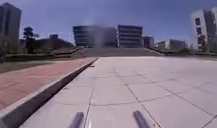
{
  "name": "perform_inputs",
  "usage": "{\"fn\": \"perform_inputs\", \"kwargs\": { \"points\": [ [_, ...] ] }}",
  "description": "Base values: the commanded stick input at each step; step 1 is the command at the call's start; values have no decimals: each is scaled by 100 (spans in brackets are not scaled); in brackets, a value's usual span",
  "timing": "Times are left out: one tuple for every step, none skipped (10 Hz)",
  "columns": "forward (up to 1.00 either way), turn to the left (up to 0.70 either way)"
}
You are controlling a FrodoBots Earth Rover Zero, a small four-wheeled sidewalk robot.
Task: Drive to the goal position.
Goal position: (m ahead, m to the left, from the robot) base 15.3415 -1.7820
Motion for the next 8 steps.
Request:
{"fn": "perform_inputs", "kwargs": {
  "points": [
    [100, 0],
    [100, 0],
    [100, 0],
    [100, 0],
    [100, 0],
    [100, 0],
    [100, 0],
    [100, 0]
  ]
}}
